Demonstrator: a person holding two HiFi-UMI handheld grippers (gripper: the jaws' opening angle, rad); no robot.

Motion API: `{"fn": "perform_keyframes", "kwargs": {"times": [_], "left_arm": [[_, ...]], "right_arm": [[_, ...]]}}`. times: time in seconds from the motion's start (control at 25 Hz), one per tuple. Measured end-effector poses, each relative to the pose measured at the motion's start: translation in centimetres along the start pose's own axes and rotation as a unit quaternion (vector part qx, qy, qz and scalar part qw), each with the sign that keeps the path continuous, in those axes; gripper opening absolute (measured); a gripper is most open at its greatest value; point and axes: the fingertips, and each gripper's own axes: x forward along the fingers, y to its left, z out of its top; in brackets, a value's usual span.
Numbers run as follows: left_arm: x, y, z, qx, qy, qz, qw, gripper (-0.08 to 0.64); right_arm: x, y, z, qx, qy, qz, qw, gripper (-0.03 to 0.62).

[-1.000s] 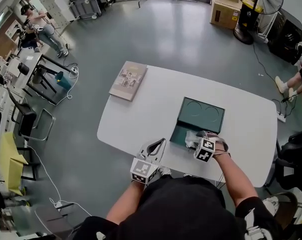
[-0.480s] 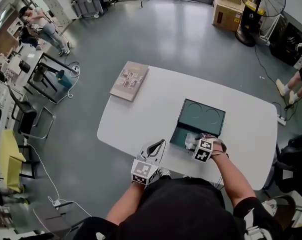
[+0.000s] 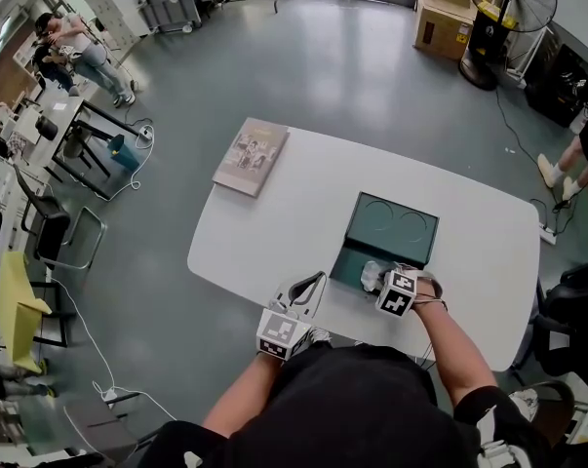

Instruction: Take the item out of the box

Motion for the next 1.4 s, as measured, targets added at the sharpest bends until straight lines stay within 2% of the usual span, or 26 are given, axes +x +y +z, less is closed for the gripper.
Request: {"fn": "perform_keyframes", "kwargs": {"times": [0.32,0.48,0.6,0.76,0.92,1.08,1.24,1.4], "left_arm": [[0.4,-0.3,-0.5,0.0,0.009,-0.01,0.9999,0.012],[0.7,-0.3,-0.2,-0.001,0.008,-0.014,0.9999,0.012],[1.0,-0.7,-0.5,-0.002,0.008,-0.023,0.9997,0.012],[1.1,-0.9,-0.1,0.002,0.006,-0.026,0.9996,0.012],[1.4,-1.1,-0.1,0.001,0.0,-0.036,0.9994,0.012],[1.8,-1.3,0.6,0.004,-0.005,-0.04,0.9992,0.012],[2.1,-1.5,2.2,0.006,-0.017,-0.04,0.999,0.012],[2.6,-1.4,2.8,0.008,-0.021,-0.043,0.9988,0.012]], "right_arm": [[-1.6,0.0,-0.1,0.026,-0.014,-0.025,0.999,0.012],[-3.5,-0.4,0.8,0.055,-0.044,-0.051,0.996,0.011],[-5.5,-1.2,1.8,0.079,-0.075,-0.081,0.991,0.011],[-8.7,-2.4,3.1,0.115,-0.121,-0.13,0.977,0.011],[-12.1,-3.6,4.2,0.153,-0.169,-0.177,0.958,0.011],[-15.3,-4.7,5.1,0.193,-0.225,-0.211,0.931,0.011],[-18.4,-5.4,5.8,0.252,-0.29,-0.232,0.894,0.011],[-21.5,-6.1,6.7,0.271,-0.339,-0.27,0.86,0.011]]}}
